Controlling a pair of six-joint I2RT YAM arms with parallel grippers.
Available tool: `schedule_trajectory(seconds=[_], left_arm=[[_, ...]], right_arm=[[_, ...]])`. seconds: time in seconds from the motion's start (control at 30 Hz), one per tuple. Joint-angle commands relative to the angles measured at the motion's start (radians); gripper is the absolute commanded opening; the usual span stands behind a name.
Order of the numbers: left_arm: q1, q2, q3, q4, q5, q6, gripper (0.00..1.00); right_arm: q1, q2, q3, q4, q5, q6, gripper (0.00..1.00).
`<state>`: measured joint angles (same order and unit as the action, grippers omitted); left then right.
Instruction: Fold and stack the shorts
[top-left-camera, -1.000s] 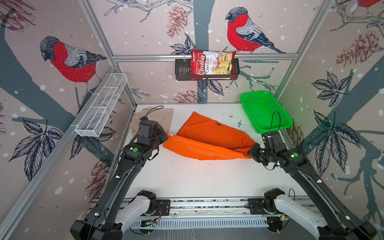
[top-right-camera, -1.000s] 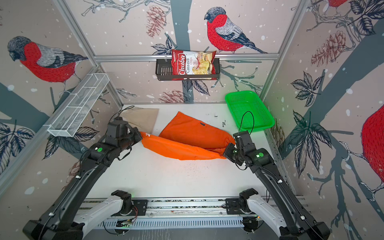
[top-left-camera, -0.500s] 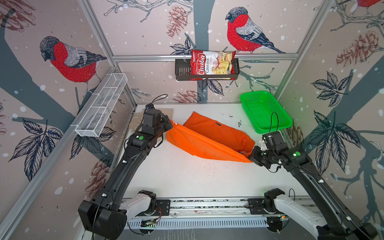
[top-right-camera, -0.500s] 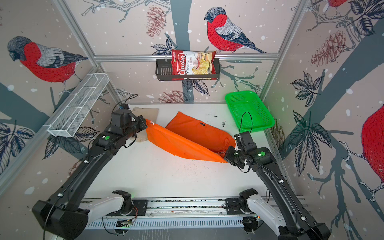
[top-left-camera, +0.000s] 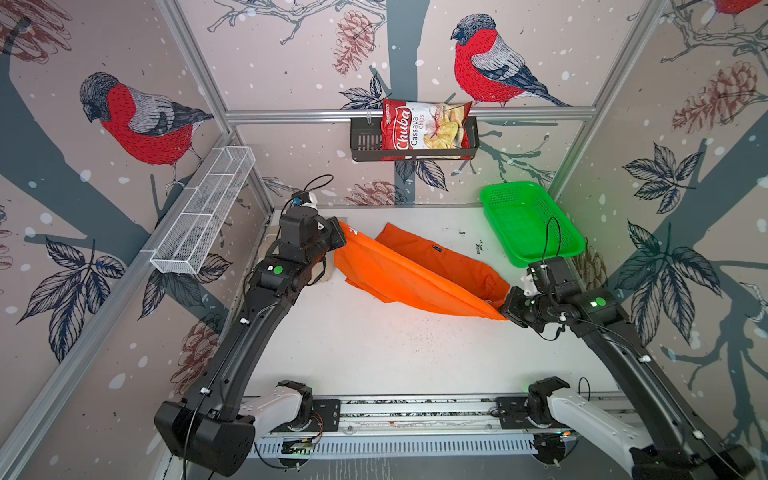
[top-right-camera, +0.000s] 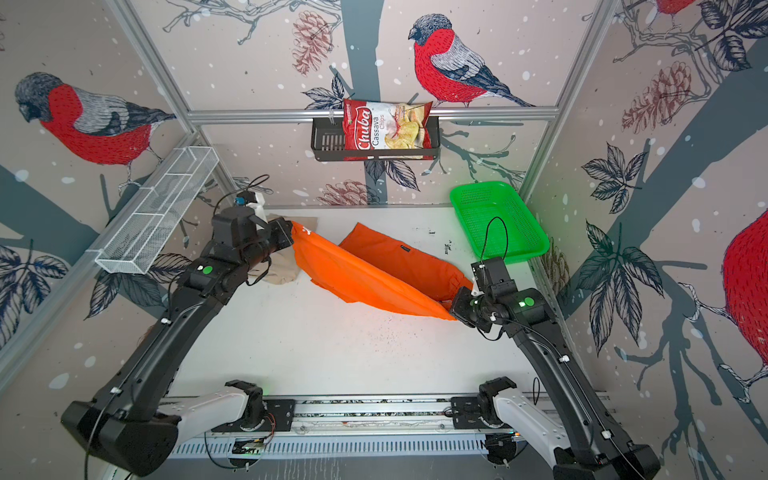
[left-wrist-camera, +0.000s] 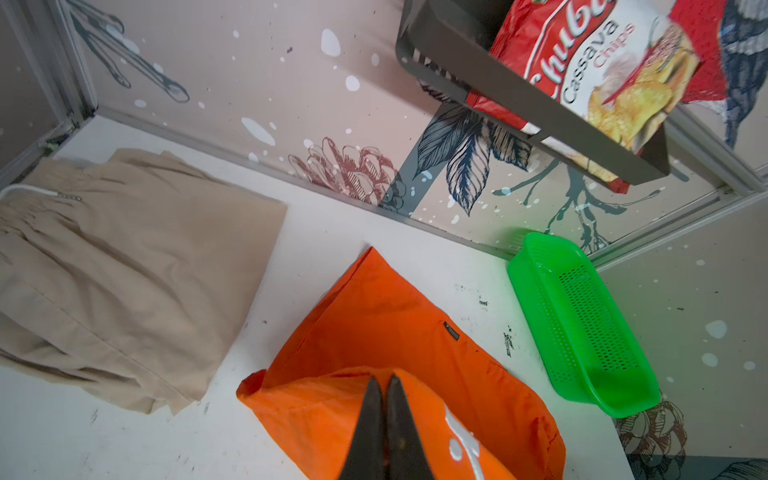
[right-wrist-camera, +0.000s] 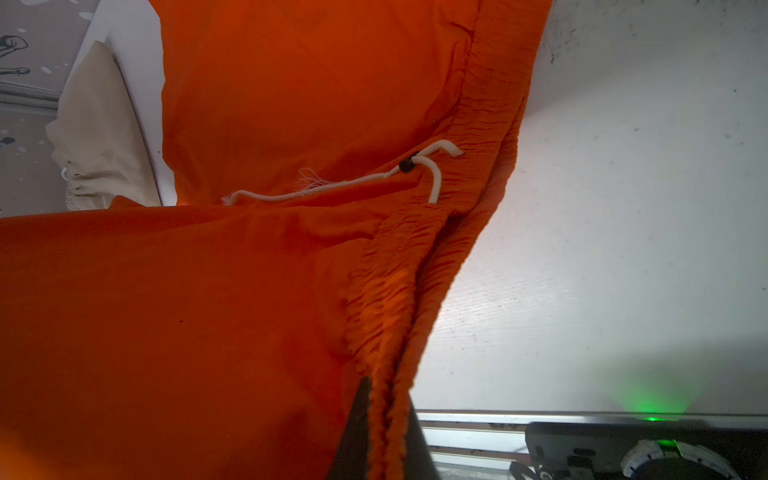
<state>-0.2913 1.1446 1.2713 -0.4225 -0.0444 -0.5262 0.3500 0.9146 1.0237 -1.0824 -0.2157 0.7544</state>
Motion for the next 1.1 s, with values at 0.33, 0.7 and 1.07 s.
schedule_trajectory(seconds=[0.33,0.7,1.07], left_arm=[[0.006,-0.028,-0.020,0.064,-0.068,0.055,0.00],[0.006,0.105,0.009,0.111,-0.091,0.062,0.00],[0.006,0.228,0.045,0.180,-0.107,0.069,0.00]], right_arm=[[-0.005,0.002,-0.019,-0.100,0.010,-0.034,0.00],[-0.030,0.050,-0.053,-0.083,0.014,-0.083,0.00],[-0.081,0.155,-0.038,-0.074,0.016,-0.164,0.00]])
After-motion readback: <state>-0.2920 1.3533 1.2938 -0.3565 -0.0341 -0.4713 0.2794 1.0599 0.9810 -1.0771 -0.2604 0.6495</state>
